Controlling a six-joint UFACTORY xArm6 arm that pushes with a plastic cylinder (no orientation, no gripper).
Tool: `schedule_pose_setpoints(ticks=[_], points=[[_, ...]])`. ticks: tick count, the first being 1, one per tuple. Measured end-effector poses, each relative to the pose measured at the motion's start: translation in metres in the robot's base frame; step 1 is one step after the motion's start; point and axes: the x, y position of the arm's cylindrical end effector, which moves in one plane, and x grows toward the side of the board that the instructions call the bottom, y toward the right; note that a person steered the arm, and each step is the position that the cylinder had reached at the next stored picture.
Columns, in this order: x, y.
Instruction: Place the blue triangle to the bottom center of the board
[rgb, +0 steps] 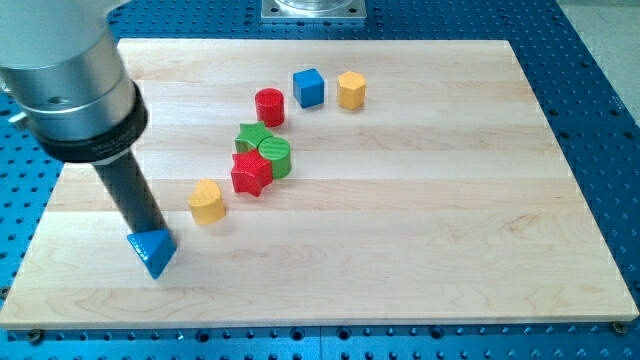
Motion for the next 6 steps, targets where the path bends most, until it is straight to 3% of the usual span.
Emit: schedule_pose_setpoints(ticks=[1,2,4,5,6], points=[[-0.004,-0.05],[0.016,-0.064],[0.02,0.026],[0.025,0.048],[0.058,0.04]])
